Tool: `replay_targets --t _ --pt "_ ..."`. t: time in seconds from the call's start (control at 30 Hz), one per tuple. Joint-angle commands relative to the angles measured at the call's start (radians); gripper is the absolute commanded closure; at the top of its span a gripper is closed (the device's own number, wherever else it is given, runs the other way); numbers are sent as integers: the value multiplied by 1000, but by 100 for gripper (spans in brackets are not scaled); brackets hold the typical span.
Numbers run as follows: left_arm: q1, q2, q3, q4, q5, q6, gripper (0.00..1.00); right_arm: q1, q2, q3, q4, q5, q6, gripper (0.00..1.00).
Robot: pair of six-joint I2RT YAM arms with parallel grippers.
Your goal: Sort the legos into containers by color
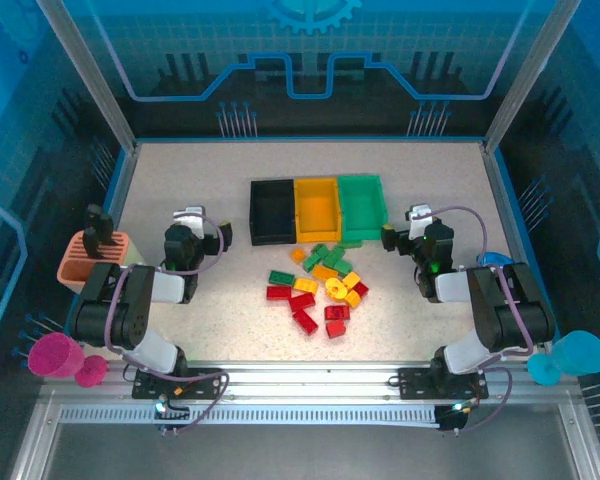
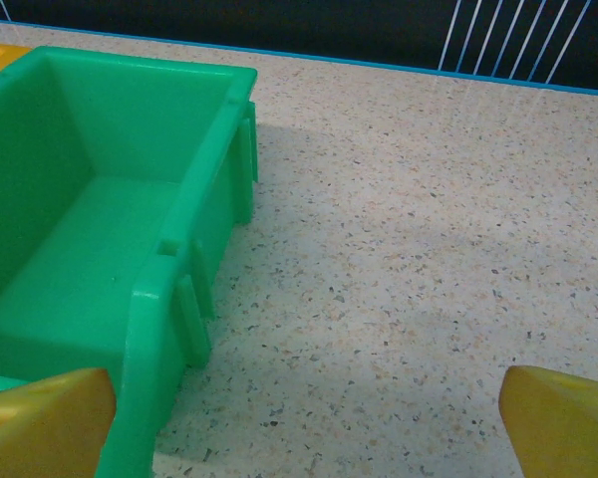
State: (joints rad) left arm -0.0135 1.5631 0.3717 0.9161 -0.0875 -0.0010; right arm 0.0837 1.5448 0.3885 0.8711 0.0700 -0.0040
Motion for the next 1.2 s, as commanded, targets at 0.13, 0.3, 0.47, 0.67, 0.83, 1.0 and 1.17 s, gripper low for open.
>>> replay_targets --t 0.13,0.3,0.47,0.67,0.83,1.0,1.17 --pt "9 -13 16 -5 24 3 1 -12 -9 16 -1 -6 -12 0" --pt "9 -14 15 -5 24 4 1 -13 -10 16 -2 -6 -12 0" --pt "9 -14 17 -6 24 3 1 -12 -9 16 -1 -6 -11 0" --pt "9 -14 16 -5 25 2 1 -13 -9 15 -1 -7 -12 0" --pt "9 -14 15 -5 26 1 1 -13 -9 15 -2 -7 -12 0" --pt "6 -14 16 -7 -19 -3 1 -19 -8 20 -10 -13 -8 0" --pt "-129 -136 69 -154 -385 44 1 48 -176 32 -156 193 -21 0"
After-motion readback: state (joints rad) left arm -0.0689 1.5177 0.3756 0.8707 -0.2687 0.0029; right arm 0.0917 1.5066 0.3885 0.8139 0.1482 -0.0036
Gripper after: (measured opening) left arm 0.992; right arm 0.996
